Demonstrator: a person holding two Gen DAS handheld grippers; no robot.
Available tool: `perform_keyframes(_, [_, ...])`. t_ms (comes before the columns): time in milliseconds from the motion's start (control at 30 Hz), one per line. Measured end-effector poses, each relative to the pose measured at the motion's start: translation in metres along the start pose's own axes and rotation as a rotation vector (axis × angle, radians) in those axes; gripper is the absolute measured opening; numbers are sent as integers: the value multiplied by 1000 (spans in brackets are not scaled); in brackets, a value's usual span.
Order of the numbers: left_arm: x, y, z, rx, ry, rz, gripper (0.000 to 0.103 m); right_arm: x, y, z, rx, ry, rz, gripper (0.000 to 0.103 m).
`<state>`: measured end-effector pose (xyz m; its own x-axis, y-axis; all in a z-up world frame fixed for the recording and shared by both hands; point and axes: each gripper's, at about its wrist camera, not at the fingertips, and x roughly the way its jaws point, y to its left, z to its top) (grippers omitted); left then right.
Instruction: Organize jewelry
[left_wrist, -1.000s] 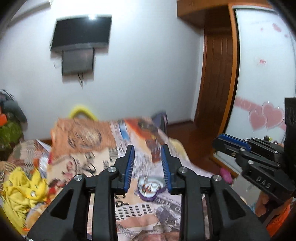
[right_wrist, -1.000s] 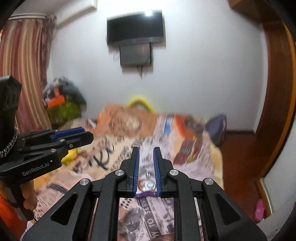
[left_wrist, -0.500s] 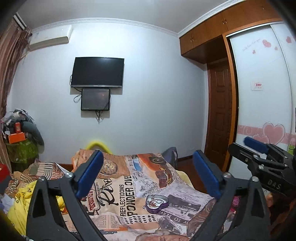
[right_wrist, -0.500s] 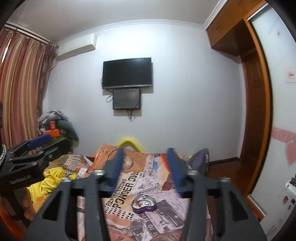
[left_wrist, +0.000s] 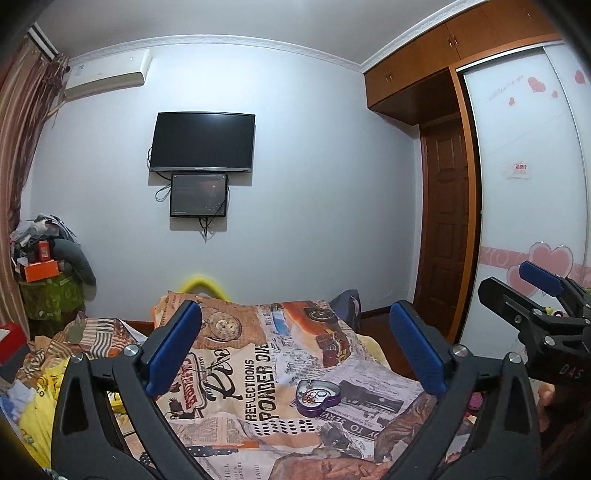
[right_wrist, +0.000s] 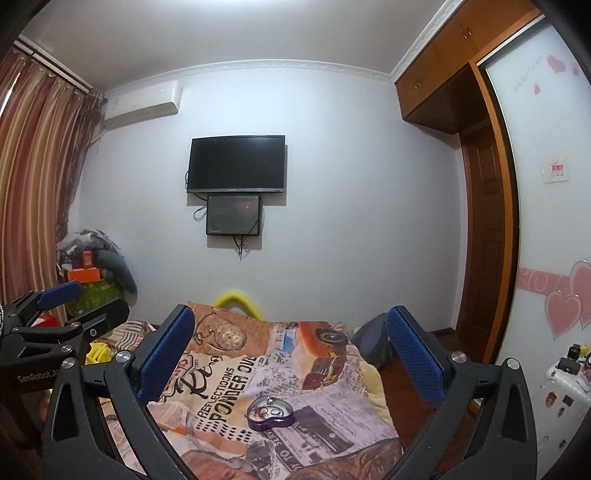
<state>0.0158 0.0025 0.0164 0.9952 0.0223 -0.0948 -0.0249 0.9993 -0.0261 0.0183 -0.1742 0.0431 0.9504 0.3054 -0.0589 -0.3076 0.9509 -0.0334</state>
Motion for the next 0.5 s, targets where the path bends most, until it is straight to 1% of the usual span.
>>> perform_keyframes(500, [4,0,-2,-6,18,14,102,-9,-4,-3,-3,20,24,103])
